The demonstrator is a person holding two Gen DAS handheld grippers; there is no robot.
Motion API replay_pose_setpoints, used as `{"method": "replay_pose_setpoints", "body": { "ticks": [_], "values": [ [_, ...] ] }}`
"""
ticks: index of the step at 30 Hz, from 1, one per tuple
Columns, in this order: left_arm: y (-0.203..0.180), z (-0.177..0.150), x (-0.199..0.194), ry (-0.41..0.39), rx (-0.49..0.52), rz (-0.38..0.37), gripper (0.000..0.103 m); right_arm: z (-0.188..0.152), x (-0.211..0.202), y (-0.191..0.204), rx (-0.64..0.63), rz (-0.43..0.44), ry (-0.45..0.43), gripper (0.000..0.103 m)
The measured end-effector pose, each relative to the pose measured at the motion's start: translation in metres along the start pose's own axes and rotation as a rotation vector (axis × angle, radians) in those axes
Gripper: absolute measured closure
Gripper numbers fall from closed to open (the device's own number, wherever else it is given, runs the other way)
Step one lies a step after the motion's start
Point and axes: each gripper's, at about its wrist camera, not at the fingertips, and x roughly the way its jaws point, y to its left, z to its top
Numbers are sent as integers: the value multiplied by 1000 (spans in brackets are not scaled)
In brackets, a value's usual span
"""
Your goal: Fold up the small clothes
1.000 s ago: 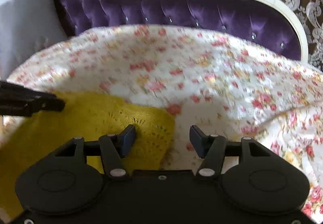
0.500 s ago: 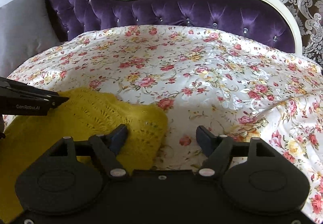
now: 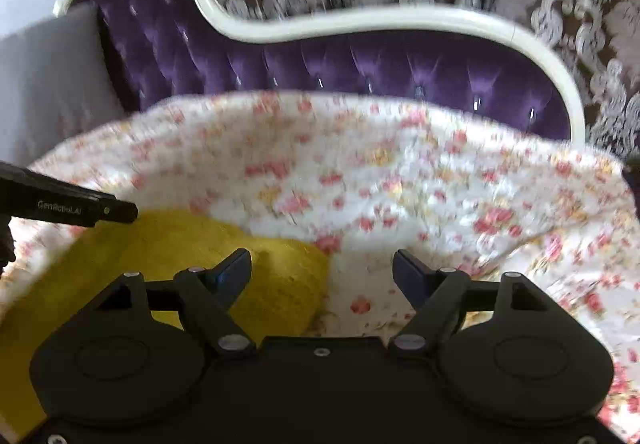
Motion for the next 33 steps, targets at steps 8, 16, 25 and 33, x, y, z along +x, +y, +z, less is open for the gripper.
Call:
{"method": "replay_pose_setpoints", "body": {
  "ticks": [8, 16, 25, 33],
  "values": [
    [-17, -64, -55, 38, 130, -7, 73, -27, -47, 34, -144, 77, 77, 23],
    [-8, -97, -67, 114, 75, 41, 64, -67, -73, 48, -235, 43, 189, 13],
    [-35, -54, -167, -160, 73, 274, 46, -16, -147, 28, 13, 112, -6, 1],
    [-57, -36, -206, -157, 38, 184, 31, 4, -186, 39, 92, -20, -44, 1]
  ]
}}
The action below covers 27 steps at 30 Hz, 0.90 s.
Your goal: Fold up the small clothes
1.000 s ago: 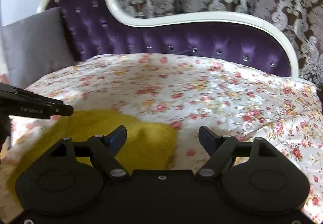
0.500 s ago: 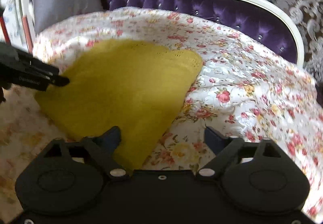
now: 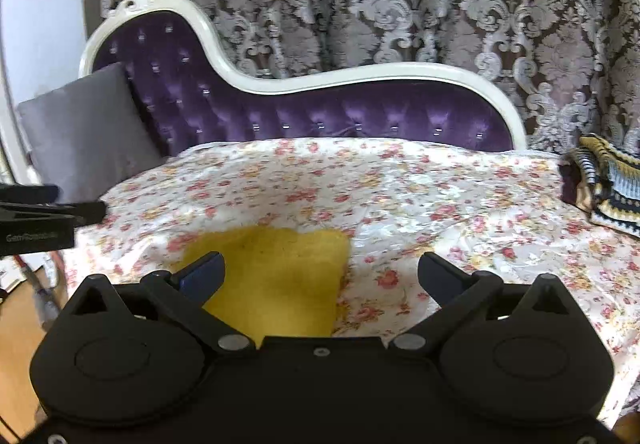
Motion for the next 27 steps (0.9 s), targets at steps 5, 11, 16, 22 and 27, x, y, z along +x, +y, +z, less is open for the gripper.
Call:
{"method": "replay_pose_setpoints", "body": {
  "ticks": [5, 11, 16, 22, 27],
  "values": [
    [-9, -22, 10, 96, -9, -23, 32, -13, -4, 6, -20, 4, 36, 1],
    [-14, -50, 7, 171, -54, -26, 32, -31, -3, 10, 5, 26, 114, 1],
    [-17, -66, -3, 193, -78, -20, 32, -44, -8, 10, 41, 29, 144, 1],
    [-21, -78, -11, 203, -91, -23, 32, -55, -18, 12, 46, 19, 141, 1],
    [-26, -87, -17, 210, -93, -26, 32, -63, -25, 15, 48, 25, 132, 1]
  ]
}}
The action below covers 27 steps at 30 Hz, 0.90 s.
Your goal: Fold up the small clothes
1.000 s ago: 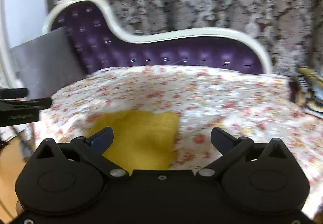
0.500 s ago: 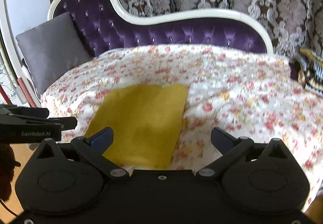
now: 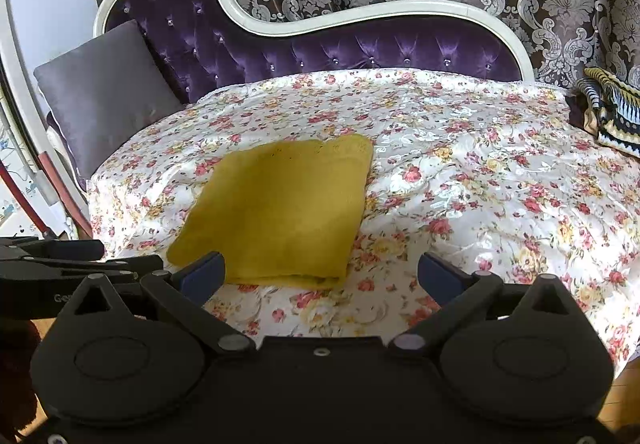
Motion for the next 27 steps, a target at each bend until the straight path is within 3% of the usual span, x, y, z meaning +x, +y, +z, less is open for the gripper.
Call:
{"method": "replay_pose_setpoints", "body": {
  "ticks": [27],
  "values": [
    [-4, -12, -2, 41, -30, -20, 32, -11, -2, 9, -22, 5, 4, 1]
  ]
}}
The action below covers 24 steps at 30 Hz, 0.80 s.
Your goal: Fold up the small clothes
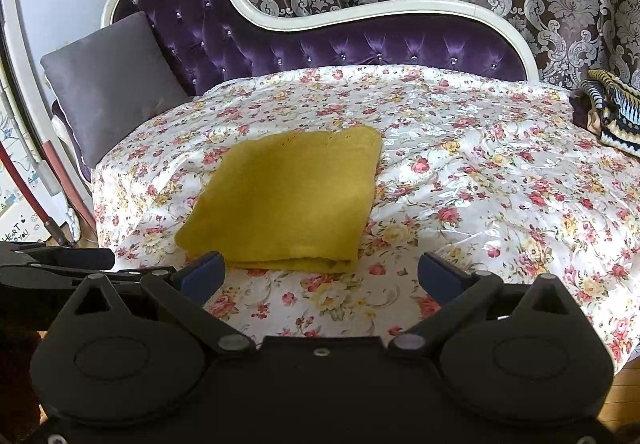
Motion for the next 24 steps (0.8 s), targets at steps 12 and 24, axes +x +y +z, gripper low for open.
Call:
{"method": "replay_pose_setpoints", "body": {
  "ticks": [12, 24],
  "values": [
    [0, 0, 1, 8, -4, -6, 32, 1, 2, 1, -6, 1, 1, 1],
    [0, 1, 3, 15, -5, -4, 32, 2, 4, 2, -7, 2, 5, 1]
  ]
}}
